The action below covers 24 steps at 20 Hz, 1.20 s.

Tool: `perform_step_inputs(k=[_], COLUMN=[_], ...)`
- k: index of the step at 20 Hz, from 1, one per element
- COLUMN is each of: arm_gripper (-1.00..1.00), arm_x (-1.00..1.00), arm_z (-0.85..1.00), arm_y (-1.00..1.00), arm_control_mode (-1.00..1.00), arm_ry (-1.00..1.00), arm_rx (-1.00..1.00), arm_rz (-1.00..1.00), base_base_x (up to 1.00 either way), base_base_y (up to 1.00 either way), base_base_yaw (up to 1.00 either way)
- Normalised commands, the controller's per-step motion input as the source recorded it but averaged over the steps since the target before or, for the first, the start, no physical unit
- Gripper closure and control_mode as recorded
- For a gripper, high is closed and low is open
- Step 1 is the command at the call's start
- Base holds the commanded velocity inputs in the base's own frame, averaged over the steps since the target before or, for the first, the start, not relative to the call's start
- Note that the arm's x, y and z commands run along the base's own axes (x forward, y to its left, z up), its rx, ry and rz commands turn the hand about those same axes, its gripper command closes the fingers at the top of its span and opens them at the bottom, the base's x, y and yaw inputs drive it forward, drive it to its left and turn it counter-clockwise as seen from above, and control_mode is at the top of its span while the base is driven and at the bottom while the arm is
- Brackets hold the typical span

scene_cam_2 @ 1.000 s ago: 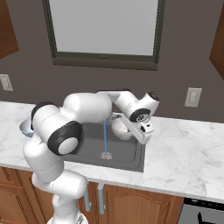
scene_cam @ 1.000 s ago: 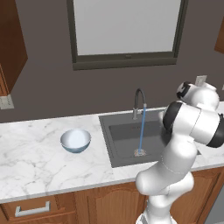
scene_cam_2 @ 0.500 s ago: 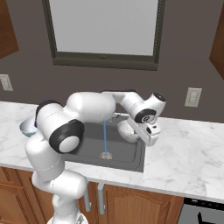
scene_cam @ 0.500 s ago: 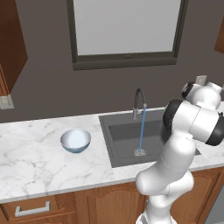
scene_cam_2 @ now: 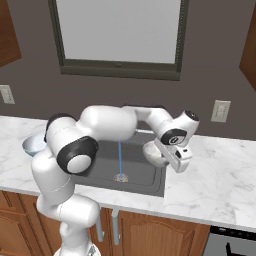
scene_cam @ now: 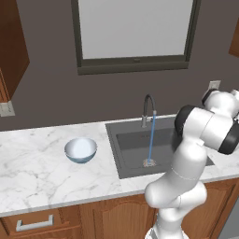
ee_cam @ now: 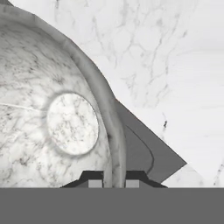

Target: Rinse each bowl for a few seconds and place them down in the sink or on the counter.

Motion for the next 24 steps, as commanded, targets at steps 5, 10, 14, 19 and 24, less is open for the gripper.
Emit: perform_step_inputs(k=[5,10,14,19,24], arm_gripper=[1.00,1.00,1.00,1.00,1.00], arm_x=[-0.19,-0.18,-0.14,-0.06,0.00], arm_z=[-0.09,-0.05,-0.04,-0.11,-0.16], arm_y=[-0.25,-0.18,-0.18,-0.12,-0.07], arm_control_mode=[-1.00,-1.00,-1.00,-1.00,-1.00], arm_ry=[0.00,-0.02,-0.02,-0.01,-0.03], arm_rx=[0.00,-0.01,-0.01,-0.01,-0.03], arm_rz=[-0.05,-0.05,-0.04,-0.03,-0.02], base_base_x=[0.00,0.00,0.00,0.00,0.00], base_base_y=[0.00,0.00,0.00,0.00,0.00], base_base_yaw=[0.00,0.00,0.00,0.00,0.00])
